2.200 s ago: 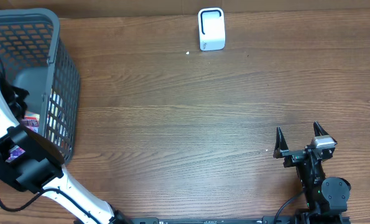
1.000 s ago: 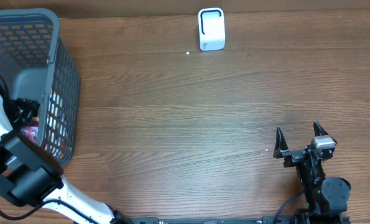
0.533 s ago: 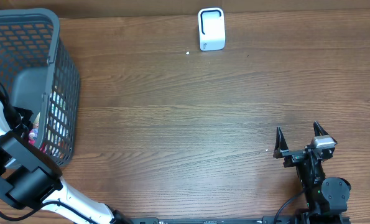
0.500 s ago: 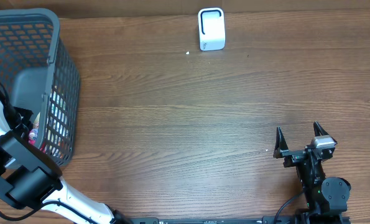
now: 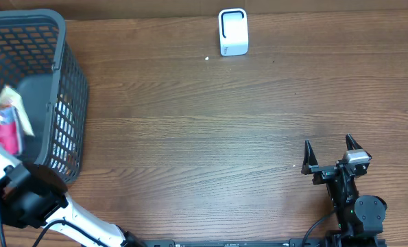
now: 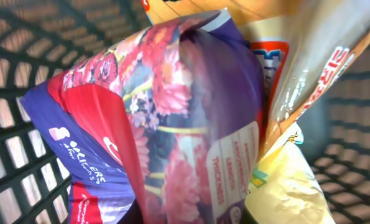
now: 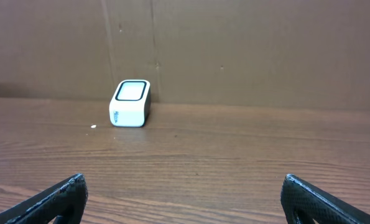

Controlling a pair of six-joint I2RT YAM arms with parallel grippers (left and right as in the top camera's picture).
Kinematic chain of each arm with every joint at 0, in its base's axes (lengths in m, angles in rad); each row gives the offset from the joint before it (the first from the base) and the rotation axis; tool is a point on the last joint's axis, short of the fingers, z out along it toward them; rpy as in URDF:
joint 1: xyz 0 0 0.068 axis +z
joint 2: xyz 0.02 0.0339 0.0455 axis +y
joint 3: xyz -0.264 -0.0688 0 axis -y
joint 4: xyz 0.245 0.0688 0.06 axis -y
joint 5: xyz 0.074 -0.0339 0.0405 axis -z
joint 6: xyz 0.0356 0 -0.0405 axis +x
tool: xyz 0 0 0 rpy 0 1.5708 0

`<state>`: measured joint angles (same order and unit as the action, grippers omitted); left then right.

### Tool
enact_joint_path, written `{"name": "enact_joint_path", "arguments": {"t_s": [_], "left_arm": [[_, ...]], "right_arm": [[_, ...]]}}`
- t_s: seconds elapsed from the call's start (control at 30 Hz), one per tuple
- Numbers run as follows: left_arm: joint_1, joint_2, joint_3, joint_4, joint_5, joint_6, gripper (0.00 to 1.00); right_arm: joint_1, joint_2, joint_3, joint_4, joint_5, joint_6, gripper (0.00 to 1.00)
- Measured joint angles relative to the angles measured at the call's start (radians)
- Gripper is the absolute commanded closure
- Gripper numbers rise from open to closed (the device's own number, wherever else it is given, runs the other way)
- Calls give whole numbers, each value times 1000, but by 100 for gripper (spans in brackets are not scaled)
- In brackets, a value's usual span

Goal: Scan the item barcode

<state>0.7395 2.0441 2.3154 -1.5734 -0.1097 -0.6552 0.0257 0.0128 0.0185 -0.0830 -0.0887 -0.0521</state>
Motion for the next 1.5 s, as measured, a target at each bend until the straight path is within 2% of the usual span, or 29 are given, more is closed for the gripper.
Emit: {"name": "enact_joint_path", "arguments": {"t_s": [0.03, 0.2, 0.37, 0.53, 0.73, 0.8, 1.0, 1.3, 1.5], "left_arm": [[-3, -2, 74, -16, 7, 0, 96], [-43, -22, 190, -26, 10, 0, 96], [-139, -68, 212, 33, 8, 4, 96], [-229, -90, 214, 31, -81, 8, 96], [-199, -39, 217, -117, -211, -29, 96], [-183, 3, 217, -118, -228, -30, 96], [-154, 140, 175, -117, -203, -28, 96], [-155, 225, 163, -117, -170, -21, 91], [-155, 256, 163, -117, -154, -2, 96]], "right_arm": [[0, 0, 0, 0, 0, 0, 0], [0, 0, 0, 0, 0, 0, 0], [0, 0, 0, 0, 0, 0, 0], [0, 0, 0, 0, 0, 0, 0], [0, 0, 0, 0, 0, 0, 0], [0, 0, 0, 0, 0, 0, 0], [0, 0, 0, 0, 0, -1, 0], [0, 0, 0, 0, 0, 0, 0], [0, 0, 0, 0, 0, 0, 0]]}}
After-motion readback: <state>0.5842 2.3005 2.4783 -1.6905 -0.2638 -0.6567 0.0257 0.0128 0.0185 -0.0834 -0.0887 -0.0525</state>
